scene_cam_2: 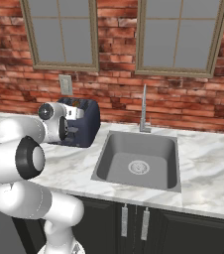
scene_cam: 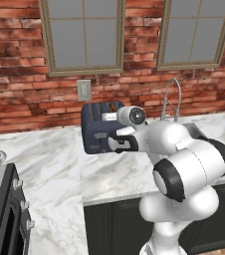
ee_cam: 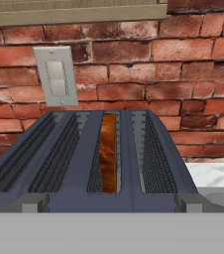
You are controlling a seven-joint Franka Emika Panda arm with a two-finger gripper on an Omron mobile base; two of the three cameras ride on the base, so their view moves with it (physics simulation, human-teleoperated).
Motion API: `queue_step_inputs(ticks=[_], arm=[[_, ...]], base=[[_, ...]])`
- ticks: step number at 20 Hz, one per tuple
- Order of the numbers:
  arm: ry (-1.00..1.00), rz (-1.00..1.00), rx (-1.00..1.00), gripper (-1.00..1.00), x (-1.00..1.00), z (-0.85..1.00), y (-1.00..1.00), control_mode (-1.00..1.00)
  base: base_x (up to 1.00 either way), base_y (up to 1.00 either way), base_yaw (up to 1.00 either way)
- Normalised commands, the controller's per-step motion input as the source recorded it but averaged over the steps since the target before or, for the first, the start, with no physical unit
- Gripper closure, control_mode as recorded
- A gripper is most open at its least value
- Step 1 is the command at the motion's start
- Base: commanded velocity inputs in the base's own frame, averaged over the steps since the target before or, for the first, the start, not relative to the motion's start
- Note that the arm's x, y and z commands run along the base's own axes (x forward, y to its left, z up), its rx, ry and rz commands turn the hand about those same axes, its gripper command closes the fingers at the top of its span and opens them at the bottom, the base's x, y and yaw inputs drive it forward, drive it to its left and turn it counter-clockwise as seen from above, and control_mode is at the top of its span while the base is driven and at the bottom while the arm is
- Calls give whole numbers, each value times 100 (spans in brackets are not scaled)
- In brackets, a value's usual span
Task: Start the toaster. Once the lever pops up, take the bread to the plate on the dining counter.
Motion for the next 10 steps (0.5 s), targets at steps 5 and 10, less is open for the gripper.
queue_step_inputs(ticks=[5,10], arm=[[0,0,0,-100,0,0,0,-100],[0,0,0,-100,0,0,0,-100]], base=[[0,0,0],[0,0,0]])
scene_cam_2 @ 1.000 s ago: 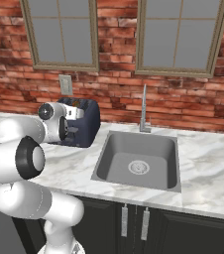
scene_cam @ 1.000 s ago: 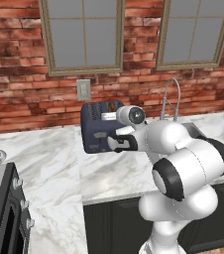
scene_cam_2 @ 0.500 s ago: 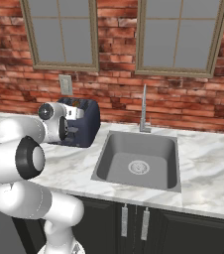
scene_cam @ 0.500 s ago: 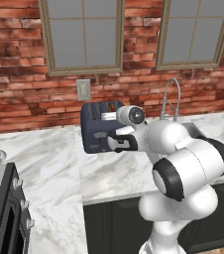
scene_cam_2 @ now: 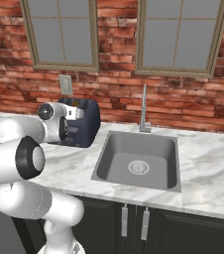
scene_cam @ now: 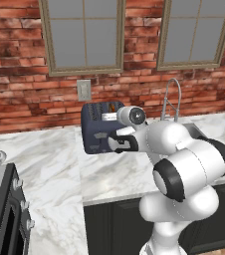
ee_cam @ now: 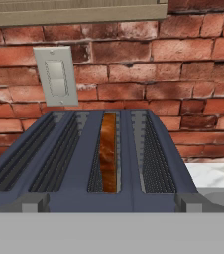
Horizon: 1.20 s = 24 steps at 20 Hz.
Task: Start the toaster. Once the lever pops up, take the bread to the plate on the dining counter.
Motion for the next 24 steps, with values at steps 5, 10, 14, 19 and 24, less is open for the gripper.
queue_step_inputs(ticks=[5,10,14,19,24], arm=[[0,0,0,-100,3,0,1,-100],[-1,0,0,-100,14,0,3,-100],[0,0,0,-100,25,0,0,-100],[0,0,0,-100,21,0,1,-100],[0,0,0,-100,9,0,5,-100]], base=[[0,0,0],[0,0,0],[0,0,0],[0,0,0],[0,0,0]])
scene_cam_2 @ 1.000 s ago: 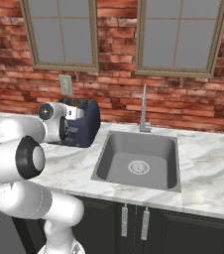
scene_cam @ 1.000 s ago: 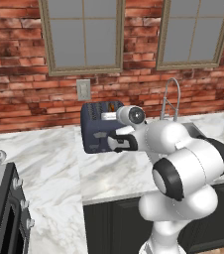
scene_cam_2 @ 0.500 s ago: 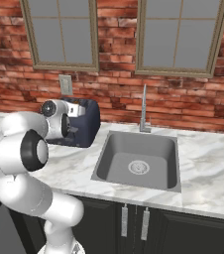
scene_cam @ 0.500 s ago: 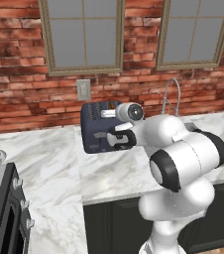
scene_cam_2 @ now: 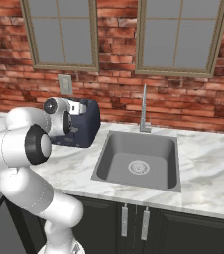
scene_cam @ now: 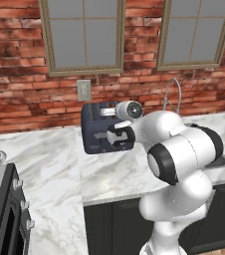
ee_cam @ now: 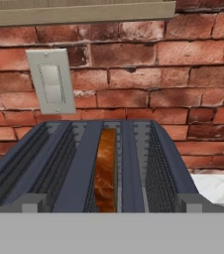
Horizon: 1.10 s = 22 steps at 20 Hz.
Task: Start the toaster. Once the lever pops up, take the bread to the plate on the dining counter.
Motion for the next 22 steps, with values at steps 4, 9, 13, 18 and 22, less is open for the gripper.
queue_step_inputs(ticks=[4,9,13,18,22], arm=[[0,0,0,-100,11,0,7,-100],[0,0,0,-100,11,0,6,-100],[0,0,0,-100,7,-1,2,-100],[0,0,0,-100,1,-6,0,-100],[0,0,0,-100,0,-11,0,-100]], base=[[0,0,0],[0,0,0],[0,0,0],[0,0,0],[0,0,0]])
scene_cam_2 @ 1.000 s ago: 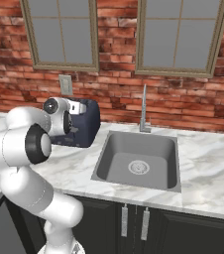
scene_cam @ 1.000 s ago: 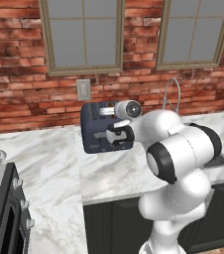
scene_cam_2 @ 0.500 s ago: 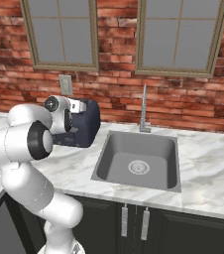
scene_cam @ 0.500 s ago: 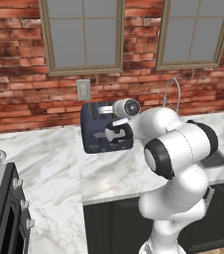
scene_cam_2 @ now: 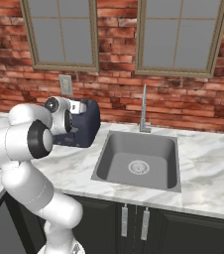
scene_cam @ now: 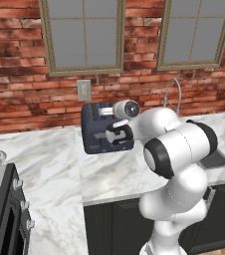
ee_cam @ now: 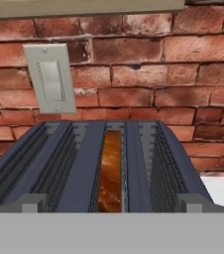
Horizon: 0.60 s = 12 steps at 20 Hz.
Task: Start the toaster. Once the lever pops up, take the bread to the plate on the dining counter.
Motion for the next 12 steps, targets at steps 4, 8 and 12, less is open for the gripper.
queue_step_inputs(ticks=[4,8,12], arm=[[0,0,0,-100,0,-9,0,-100],[0,0,0,-100,1,-7,0,-100],[0,0,0,-100,4,-6,0,-100]], base=[[0,0,0],[0,0,0],[0,0,0]])
